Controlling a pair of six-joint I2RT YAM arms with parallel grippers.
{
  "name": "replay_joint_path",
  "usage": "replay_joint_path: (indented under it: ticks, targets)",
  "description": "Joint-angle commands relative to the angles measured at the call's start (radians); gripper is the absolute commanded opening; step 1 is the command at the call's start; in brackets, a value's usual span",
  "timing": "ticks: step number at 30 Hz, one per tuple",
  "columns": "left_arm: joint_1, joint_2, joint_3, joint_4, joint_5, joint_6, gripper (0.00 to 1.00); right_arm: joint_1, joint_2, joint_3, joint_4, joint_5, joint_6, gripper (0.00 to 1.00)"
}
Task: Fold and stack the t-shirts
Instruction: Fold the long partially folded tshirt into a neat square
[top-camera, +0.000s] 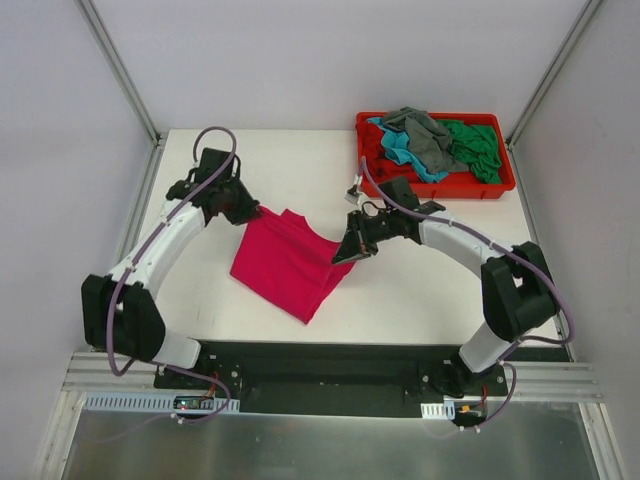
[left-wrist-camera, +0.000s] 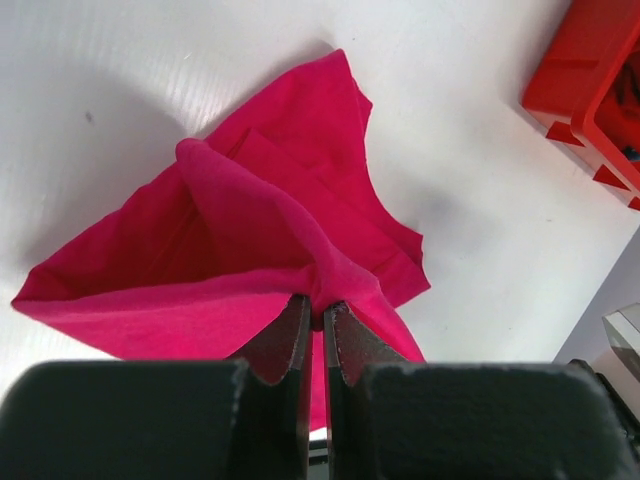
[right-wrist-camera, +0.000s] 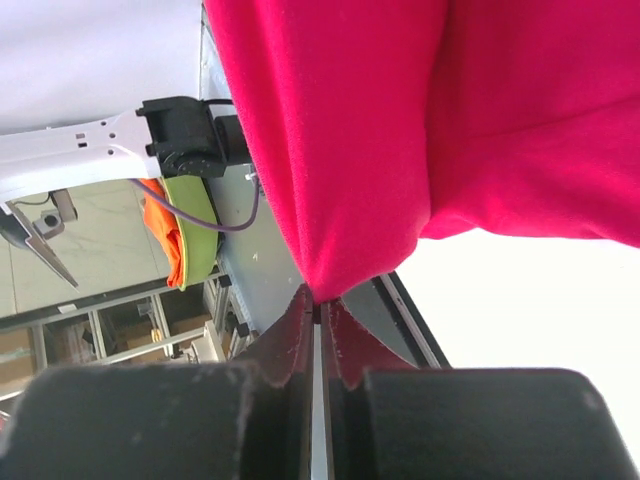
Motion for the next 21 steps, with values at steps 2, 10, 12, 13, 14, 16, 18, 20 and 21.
replay_joint_path:
  ticks: [2,10,12,13,14,16,18,20,21]
  targets:
    - [-0.007,0.159,0.106,0.059,-0.025,0.043,0.0,-0.043,0.054,0.03,-0.035,-0.025,-0.028,0.01]
    - [-0.062,0.395,0.24,0.062,0.012,0.095,0.0,-0.089,0.093,-0.007,-0.027,0.006,-0.034,0.05]
    - [-0.066,0.44,0.267,0.061,0.017,0.097,0.0,-0.11,0.112,-0.012,-0.027,0.033,-0.035,0.05]
    - [-0.066,0.459,0.275,0.059,0.011,0.092,0.0,-0.116,0.124,-0.015,-0.027,0.049,-0.034,0.05]
    - [-0.066,0.473,0.28,0.061,0.002,0.086,0.0,-0.125,0.136,-0.01,-0.027,0.059,-0.032,0.08]
    - [-0.067,0.501,0.296,0.059,-0.009,0.089,0.0,-0.144,0.175,0.008,-0.029,0.081,-0.035,0.11]
    - [-0.066,0.524,0.313,0.061,-0.012,0.095,0.0,-0.156,0.205,0.03,-0.03,0.089,-0.047,0.12]
    - [-0.066,0.542,0.338,0.061,0.001,0.121,0.41,-0.171,0.235,0.063,-0.061,0.13,-0.073,0.22]
    - [-0.066,0.55,0.352,0.061,0.009,0.138,0.62,-0.178,0.242,0.079,-0.08,0.162,-0.086,0.25]
